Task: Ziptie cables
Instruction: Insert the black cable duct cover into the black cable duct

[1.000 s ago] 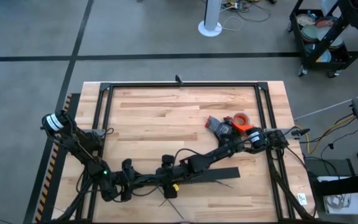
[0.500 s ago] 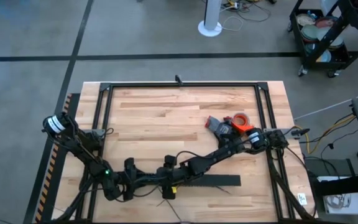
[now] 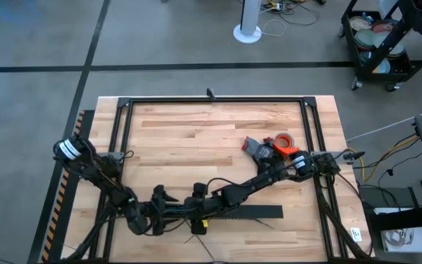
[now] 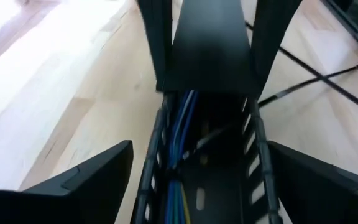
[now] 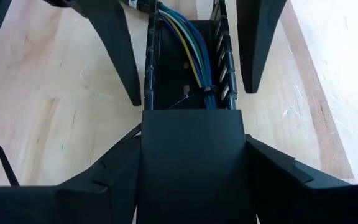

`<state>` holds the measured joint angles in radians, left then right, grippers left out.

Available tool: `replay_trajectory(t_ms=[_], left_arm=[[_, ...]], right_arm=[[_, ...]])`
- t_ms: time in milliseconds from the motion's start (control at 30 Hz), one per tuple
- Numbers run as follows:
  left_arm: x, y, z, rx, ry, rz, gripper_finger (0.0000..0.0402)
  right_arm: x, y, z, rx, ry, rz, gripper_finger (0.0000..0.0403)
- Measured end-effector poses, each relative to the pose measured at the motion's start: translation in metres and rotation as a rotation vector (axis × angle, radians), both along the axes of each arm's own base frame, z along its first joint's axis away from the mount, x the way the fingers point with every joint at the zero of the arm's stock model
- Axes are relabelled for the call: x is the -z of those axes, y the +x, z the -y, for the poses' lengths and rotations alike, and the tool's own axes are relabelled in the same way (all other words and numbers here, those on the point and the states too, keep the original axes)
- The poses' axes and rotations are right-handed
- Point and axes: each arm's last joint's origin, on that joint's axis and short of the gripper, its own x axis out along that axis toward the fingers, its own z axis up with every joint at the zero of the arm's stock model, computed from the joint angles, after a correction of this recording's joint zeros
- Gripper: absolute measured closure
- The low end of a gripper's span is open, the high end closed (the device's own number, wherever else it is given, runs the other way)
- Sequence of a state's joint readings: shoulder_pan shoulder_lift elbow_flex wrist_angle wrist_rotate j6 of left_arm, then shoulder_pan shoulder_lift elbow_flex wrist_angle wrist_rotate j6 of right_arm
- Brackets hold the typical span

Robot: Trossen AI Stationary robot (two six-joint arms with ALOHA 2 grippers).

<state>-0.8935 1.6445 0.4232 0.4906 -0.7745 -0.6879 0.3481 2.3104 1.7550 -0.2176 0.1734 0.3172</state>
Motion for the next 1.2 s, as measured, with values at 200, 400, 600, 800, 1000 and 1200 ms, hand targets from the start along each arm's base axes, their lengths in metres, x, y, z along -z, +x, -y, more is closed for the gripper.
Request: replay_trajectory(t_ms=[200, 400, 600, 800, 1000, 1200], left_arm=[[0.004, 0.006, -0.002, -0.013, -0.007, 0.009, 0.0074], [0.008, 0.01, 0.0, -0.023, -0.022, 0.018, 0.0113], [0.007, 0.011, -0.001, -0.026, -0.021, 0.02, 0.0128], [0.007, 0.011, -0.001, -0.002, -0.017, 0.012, 0.0109], [0.004, 0.017, 0.0, 0.014, 0.036, 0.014, 0.0071], [0.003, 0.021, 0.002, 0.014, 0.064, -0.005, 0.0095]], right_arm=[[0.0, 0.0, 0.0, -0.003, -0.008, -0.001, 0.0184], [0.001, -0.001, 0.0, -0.026, -0.028, -0.001, 0.0186], [0.001, -0.001, -0.001, -0.026, -0.027, 0.0, 0.0182], [0.001, 0.0, -0.001, -0.021, -0.022, 0.002, 0.0186], [0.002, -0.001, -0.001, -0.022, -0.022, 0.001, 0.0182], [0.002, -0.001, -0.001, -0.024, -0.022, -0.003, 0.0185]])
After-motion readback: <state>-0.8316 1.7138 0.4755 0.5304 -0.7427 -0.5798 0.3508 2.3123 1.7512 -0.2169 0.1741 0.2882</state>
